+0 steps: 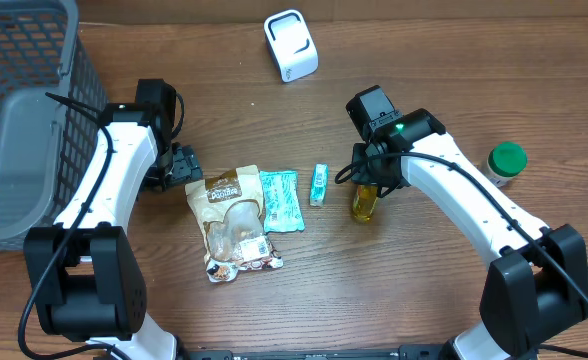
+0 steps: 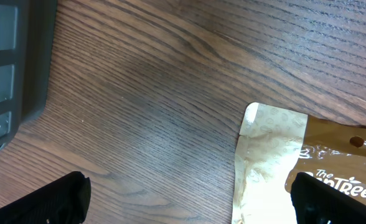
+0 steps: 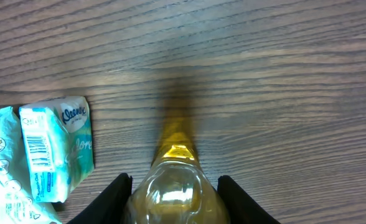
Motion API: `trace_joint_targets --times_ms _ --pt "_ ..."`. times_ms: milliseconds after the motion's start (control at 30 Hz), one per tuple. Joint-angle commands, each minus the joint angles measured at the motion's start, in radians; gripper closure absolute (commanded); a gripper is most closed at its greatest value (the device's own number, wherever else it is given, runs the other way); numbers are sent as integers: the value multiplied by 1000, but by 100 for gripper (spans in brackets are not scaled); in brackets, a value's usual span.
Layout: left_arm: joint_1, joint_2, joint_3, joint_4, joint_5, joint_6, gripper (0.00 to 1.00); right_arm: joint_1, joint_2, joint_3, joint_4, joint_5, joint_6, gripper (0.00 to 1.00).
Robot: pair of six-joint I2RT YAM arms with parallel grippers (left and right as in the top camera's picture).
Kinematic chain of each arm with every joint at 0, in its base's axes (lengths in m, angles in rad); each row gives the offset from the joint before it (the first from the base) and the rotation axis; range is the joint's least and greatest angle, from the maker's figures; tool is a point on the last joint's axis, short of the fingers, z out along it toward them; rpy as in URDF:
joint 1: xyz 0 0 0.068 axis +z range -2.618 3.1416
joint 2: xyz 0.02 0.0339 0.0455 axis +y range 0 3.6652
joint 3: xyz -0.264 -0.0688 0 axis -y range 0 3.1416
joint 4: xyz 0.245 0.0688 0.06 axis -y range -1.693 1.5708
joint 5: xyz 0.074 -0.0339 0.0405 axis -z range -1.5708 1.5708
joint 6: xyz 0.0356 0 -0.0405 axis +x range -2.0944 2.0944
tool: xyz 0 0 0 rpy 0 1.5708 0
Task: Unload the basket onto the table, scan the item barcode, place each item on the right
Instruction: 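Lower the right gripper and close on the oil bottle's neck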
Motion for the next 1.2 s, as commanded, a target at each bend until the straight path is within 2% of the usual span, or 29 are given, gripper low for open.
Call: trace_joint_targets --times_ms 0,67,333,500,833,1167 --pt "4 11 0 1 -20 -7 0 -3 -16 -19 0 -6 4 59" --pt "3 11 0 1 -20 -7 0 -3 -16 -19 -2 -6 4 54" --pt "3 11 0 1 -21 -7 0 -3 -16 -19 -16 -5 4 18" --pt "3 11 0 1 -21 -7 0 -3 -16 -19 -19 -5 4 0" --pt "4 11 0 1 -20 -7 0 -3 -17 -7 -21 -4 -32 0" --pt "3 11 0 1 -21 -7 1 -3 -42 180 -97 14 -57 0"
